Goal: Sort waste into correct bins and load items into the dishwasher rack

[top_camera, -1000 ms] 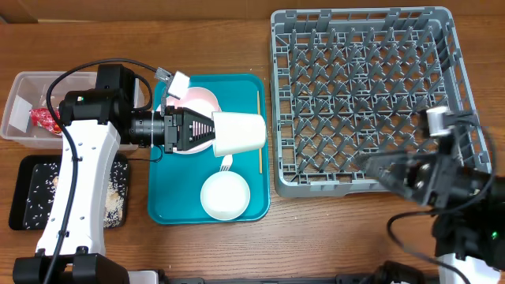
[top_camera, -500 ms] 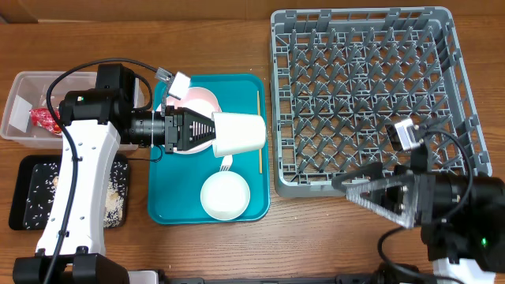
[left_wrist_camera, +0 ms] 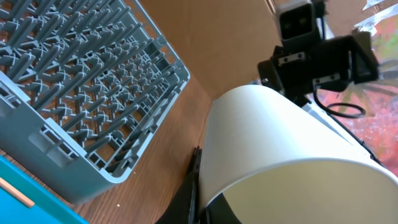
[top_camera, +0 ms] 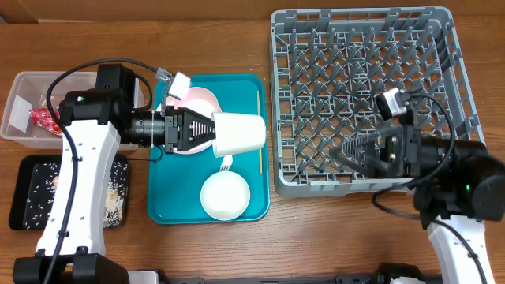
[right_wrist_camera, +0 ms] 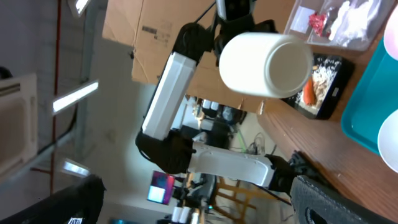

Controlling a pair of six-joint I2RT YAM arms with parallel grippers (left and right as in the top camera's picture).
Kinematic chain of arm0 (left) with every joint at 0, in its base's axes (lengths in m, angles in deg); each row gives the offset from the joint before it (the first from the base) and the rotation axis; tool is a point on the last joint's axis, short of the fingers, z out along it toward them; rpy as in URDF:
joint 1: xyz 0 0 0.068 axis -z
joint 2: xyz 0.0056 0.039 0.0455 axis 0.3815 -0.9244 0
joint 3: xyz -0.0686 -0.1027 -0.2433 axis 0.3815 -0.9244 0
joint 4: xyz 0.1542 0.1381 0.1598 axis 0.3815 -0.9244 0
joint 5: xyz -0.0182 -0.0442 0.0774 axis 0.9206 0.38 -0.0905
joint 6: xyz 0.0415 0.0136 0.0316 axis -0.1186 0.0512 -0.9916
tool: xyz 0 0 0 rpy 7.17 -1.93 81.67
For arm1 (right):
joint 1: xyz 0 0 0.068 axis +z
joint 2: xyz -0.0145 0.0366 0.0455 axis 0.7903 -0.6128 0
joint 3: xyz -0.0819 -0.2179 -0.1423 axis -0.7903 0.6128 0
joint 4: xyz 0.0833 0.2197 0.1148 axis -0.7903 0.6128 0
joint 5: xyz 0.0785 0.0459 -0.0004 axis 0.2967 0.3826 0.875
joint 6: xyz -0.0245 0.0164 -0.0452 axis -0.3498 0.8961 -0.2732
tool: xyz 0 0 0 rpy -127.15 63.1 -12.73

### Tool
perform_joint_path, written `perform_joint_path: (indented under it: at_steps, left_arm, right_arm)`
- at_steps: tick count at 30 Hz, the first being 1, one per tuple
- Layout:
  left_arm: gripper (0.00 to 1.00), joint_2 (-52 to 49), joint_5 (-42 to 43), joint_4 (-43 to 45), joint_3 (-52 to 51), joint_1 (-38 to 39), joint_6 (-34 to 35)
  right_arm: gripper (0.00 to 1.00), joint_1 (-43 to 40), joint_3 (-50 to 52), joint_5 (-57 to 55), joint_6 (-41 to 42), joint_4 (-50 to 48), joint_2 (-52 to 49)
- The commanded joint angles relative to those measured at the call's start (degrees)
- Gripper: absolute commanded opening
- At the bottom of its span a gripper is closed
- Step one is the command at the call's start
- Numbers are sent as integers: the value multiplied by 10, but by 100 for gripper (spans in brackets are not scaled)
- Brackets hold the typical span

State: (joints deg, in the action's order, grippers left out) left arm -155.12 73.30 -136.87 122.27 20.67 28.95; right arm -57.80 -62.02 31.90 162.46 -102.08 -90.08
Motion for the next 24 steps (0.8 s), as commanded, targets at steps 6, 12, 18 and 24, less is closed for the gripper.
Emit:
perform_joint_path:
  at_steps: [6, 12, 18, 24]
  left_arm:
    - [4, 1, -1, -11, 0, -1, -17]
    - [4, 1, -9, -14, 0, -1, -15]
    - [4, 1, -9, -15, 0, -1, -16]
    - [4, 1, -8, -15, 0, -1, -15]
  right_arm:
    - [99, 24, -13, 23, 80, 177, 288]
    - [100, -67, -13, -142, -146, 266, 284]
    - [100, -130, -20, -350, -216, 119, 269]
    - [100, -160, -20, -504, -558, 276, 262]
